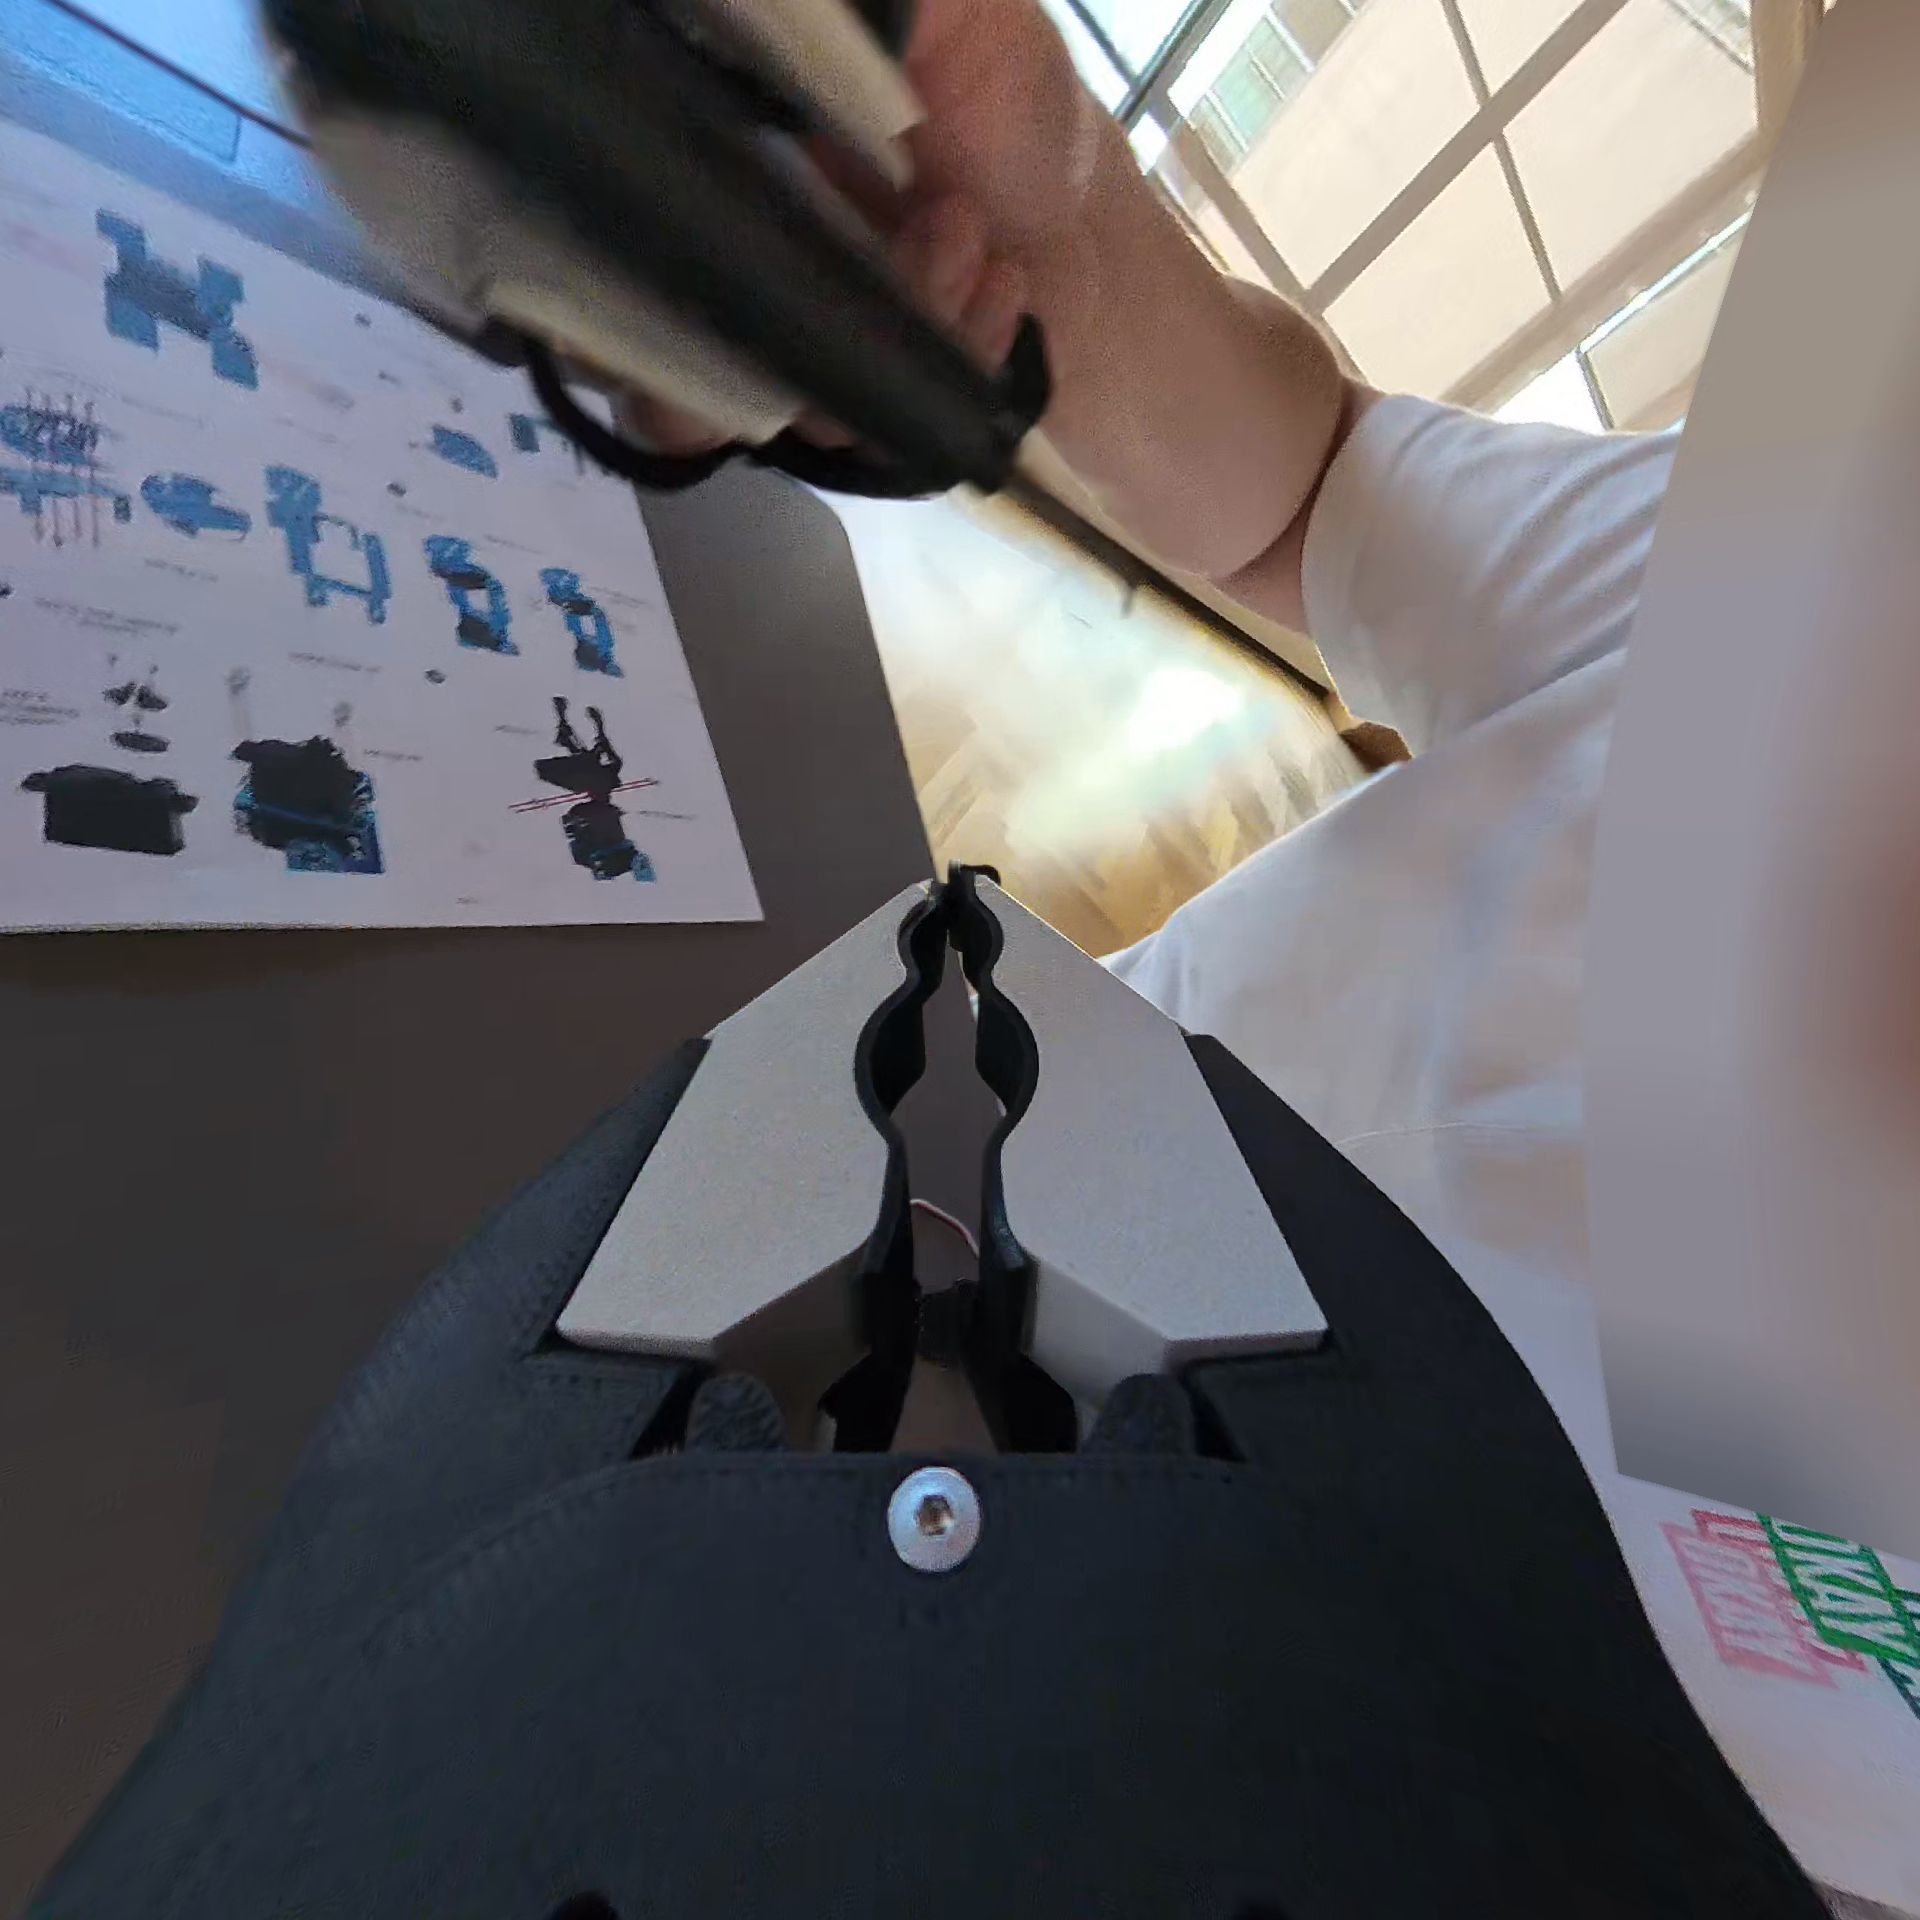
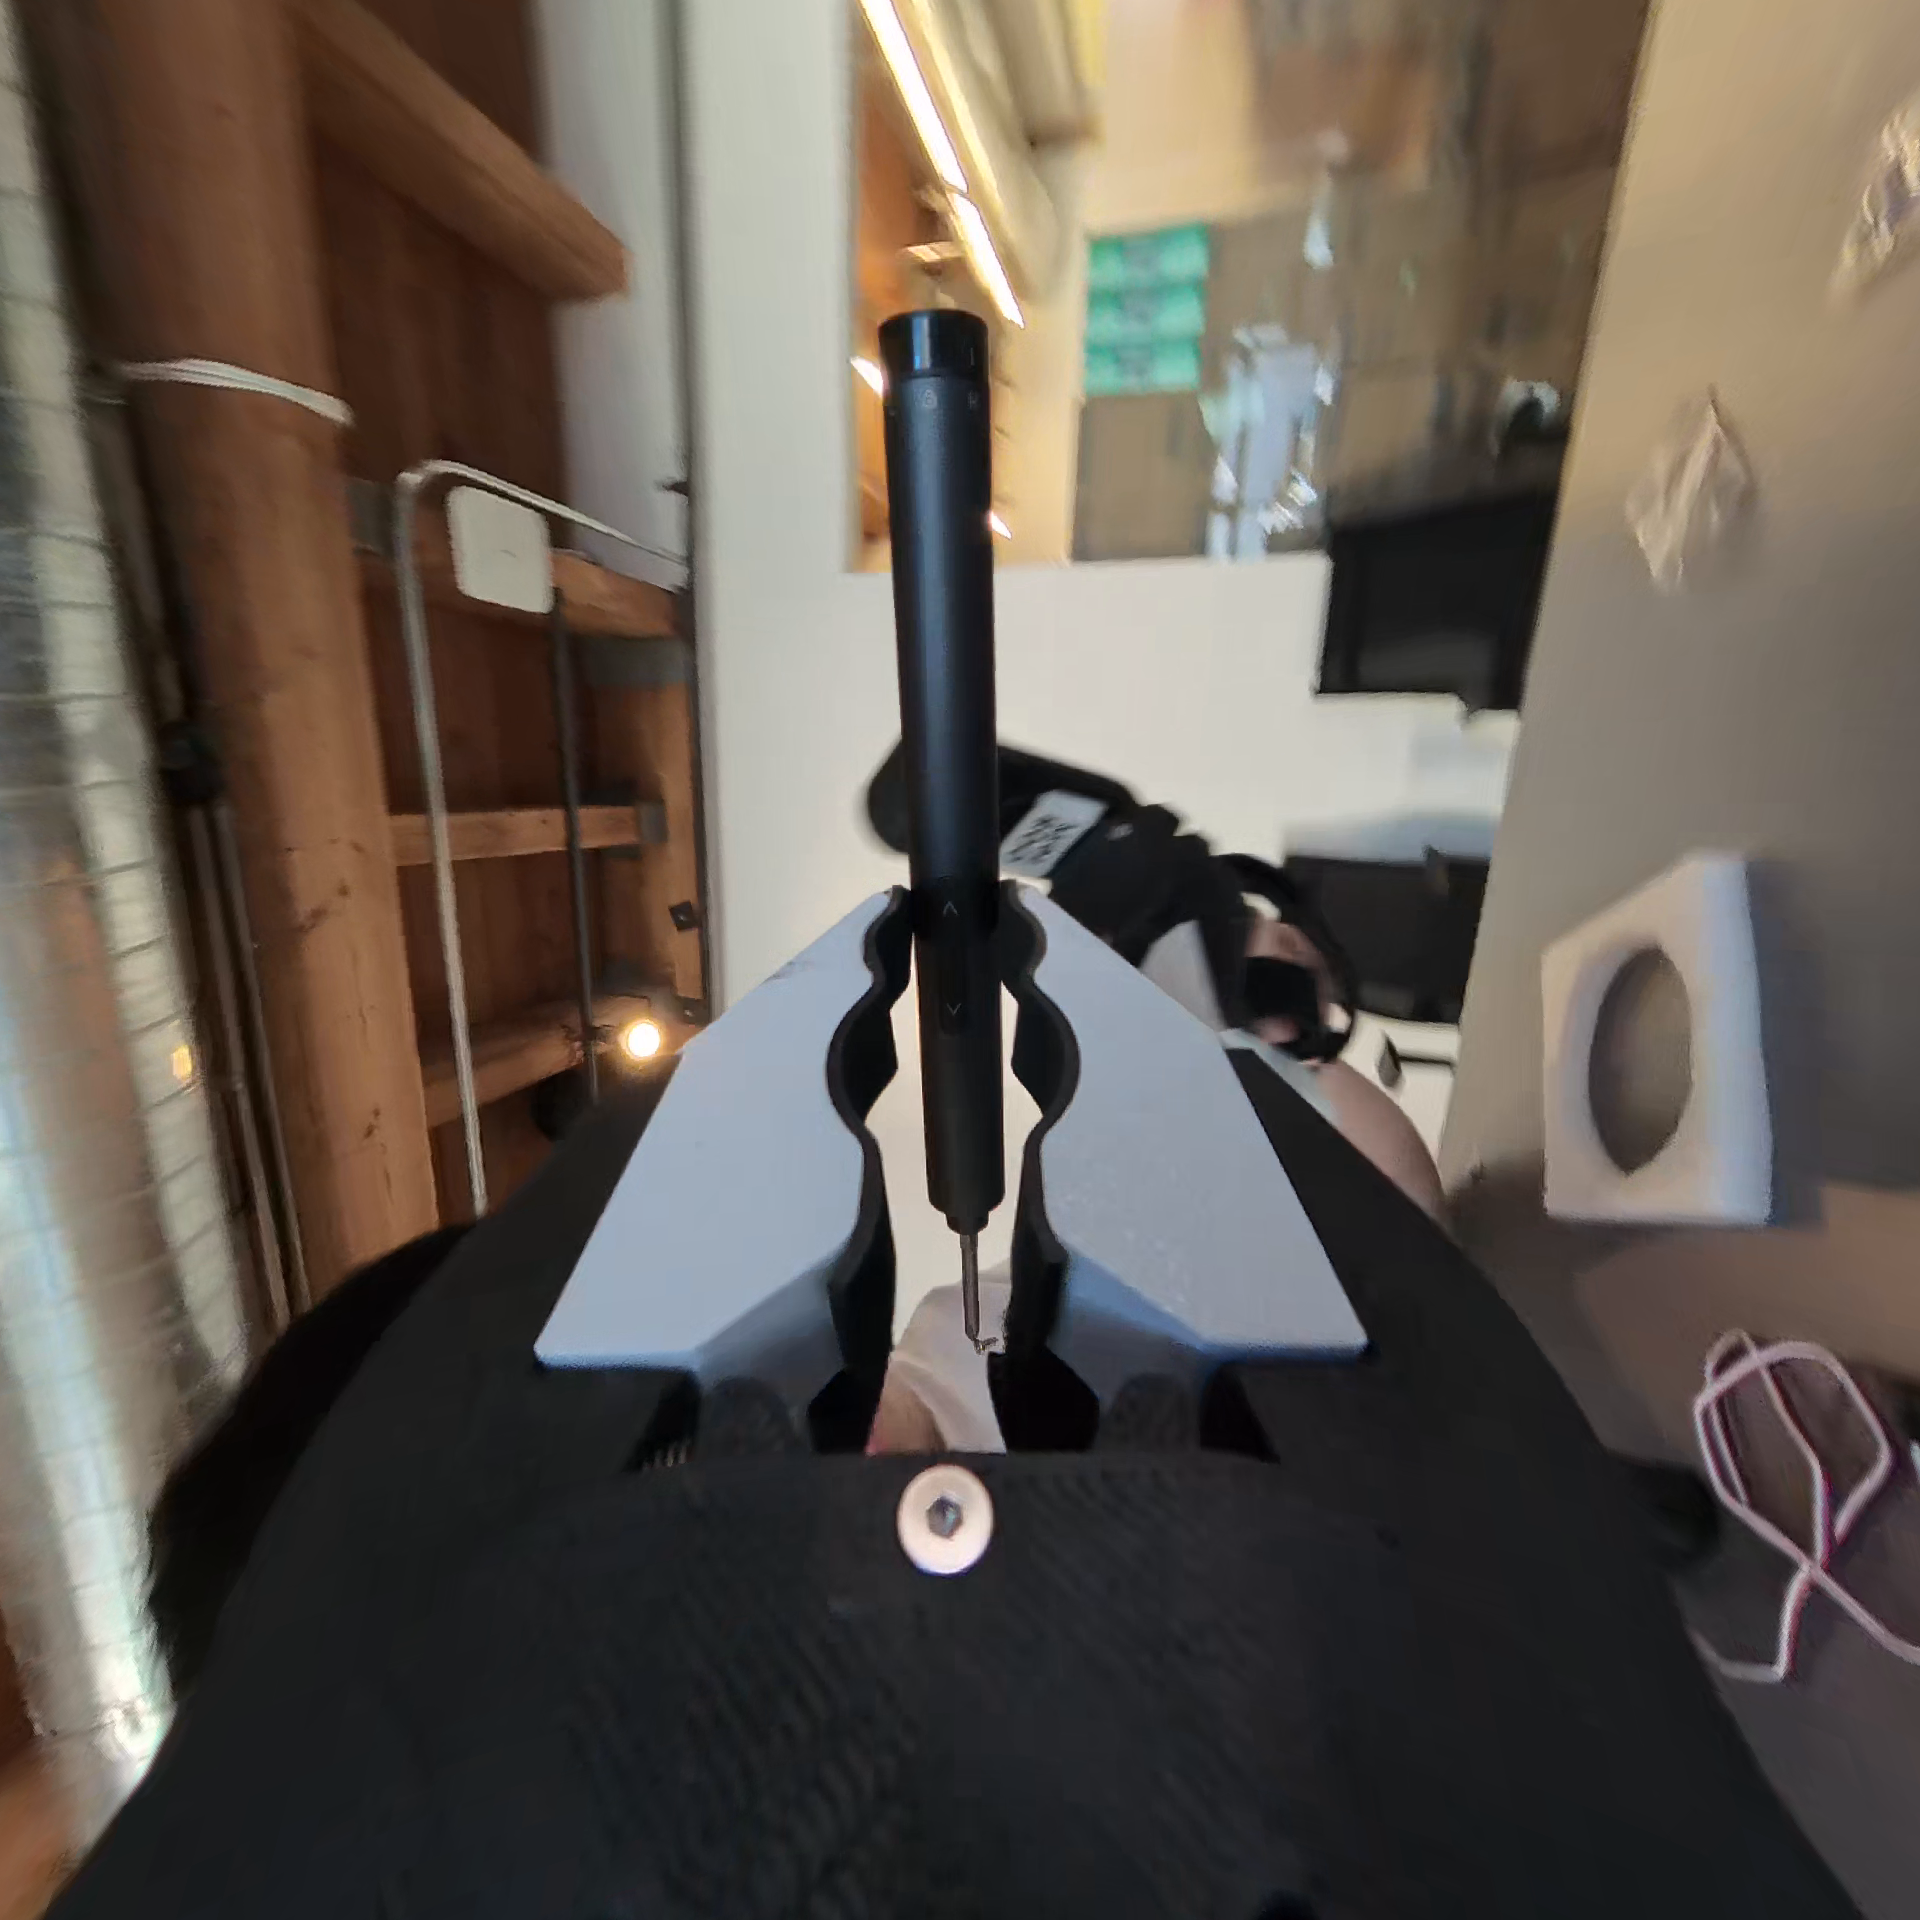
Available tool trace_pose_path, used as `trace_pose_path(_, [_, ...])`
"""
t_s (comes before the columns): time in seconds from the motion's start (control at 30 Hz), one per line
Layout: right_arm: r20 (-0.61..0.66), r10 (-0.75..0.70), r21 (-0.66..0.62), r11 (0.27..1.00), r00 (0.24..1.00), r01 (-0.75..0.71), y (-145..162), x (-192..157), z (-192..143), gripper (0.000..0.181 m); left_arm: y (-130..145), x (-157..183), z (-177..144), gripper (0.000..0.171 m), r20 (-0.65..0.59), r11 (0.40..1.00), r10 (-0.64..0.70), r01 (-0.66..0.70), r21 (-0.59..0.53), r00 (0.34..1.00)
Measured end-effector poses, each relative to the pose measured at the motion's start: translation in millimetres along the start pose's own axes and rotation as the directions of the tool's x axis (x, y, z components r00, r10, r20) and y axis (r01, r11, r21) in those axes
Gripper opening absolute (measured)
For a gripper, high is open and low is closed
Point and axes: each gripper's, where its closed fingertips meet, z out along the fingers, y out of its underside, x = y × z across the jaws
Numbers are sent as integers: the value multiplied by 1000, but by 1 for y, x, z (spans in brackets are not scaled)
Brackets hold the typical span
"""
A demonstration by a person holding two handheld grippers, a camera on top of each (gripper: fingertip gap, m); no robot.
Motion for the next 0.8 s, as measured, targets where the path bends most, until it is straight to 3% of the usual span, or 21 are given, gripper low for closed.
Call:
trace_pose_path(0.1, [-77, 40, -46, 998, 996, -43, 10, 15, 14, 15, 0, 22, -1, 0, -8, 998, 37, -36, 41, 999])
trace_pose_path(0.2, [-125, 66, -102, 992, 990, -79, 22, 26, 27, 15, 7, 29, -2, 0, 19, 999, 39, -39, 13, 999])
trace_pose_path(0.4, [-173, 84, -184, 976, 981, -116, 38, 39, 43, 15, 11, 29, -12, 0, 58, 1000, 30, -30, -1, 998])
trace_pose_path(0.8, [-206, 127, -230, 957, 970, -174, 38, 53, 48, 15, 5, 25, -21, 0, 48, 1000, 19, -19, -10, 999])
